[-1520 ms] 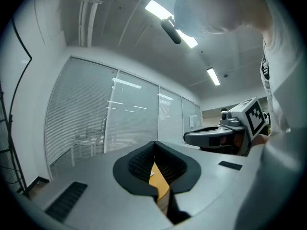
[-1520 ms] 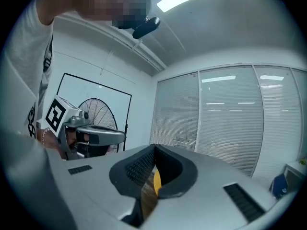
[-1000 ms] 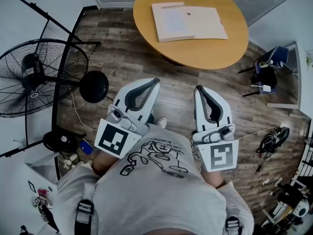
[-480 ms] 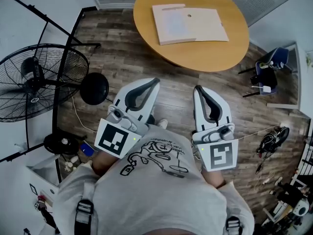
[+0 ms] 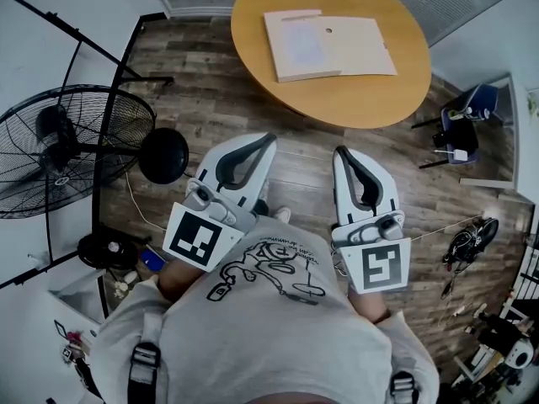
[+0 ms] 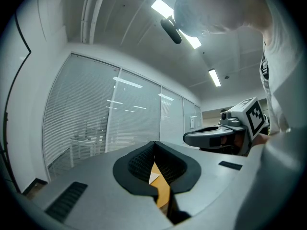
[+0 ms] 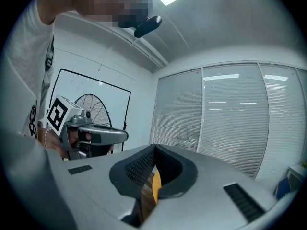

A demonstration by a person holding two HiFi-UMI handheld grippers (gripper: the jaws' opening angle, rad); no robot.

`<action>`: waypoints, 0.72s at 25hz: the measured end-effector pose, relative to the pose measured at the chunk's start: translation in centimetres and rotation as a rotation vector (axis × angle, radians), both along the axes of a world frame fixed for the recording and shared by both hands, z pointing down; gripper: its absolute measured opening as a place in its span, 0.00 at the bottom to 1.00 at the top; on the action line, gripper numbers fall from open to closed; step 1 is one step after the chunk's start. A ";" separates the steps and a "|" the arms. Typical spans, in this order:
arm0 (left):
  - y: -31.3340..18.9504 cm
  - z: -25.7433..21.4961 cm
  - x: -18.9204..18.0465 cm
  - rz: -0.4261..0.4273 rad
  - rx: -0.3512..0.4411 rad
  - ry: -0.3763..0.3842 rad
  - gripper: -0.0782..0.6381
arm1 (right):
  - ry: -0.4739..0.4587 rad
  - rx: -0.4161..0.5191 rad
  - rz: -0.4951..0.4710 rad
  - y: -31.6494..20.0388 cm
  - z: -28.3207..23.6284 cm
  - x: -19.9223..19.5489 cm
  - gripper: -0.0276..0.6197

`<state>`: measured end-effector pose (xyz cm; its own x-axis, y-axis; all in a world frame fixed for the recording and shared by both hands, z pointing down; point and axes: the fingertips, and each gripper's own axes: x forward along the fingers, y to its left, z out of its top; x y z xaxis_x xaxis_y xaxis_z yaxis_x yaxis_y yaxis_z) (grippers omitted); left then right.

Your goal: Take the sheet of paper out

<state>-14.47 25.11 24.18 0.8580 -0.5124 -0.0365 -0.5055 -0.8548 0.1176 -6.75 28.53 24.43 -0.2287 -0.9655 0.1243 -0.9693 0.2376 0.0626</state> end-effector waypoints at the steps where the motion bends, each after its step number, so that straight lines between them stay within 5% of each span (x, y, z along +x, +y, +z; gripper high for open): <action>1: -0.3 0.0 -0.1 0.001 0.000 0.000 0.14 | 0.000 0.002 0.000 -0.3 0.0 -0.1 0.05; 18: -6.8 0.5 -1.7 0.010 -0.007 0.006 0.14 | 0.009 -0.011 0.011 -6.6 0.6 -1.6 0.05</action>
<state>-16.16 18.35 24.68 0.8629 -0.5040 -0.0380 -0.4961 -0.8590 0.1267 -8.39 21.94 25.02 -0.2165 -0.9667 0.1365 -0.9714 0.2273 0.0688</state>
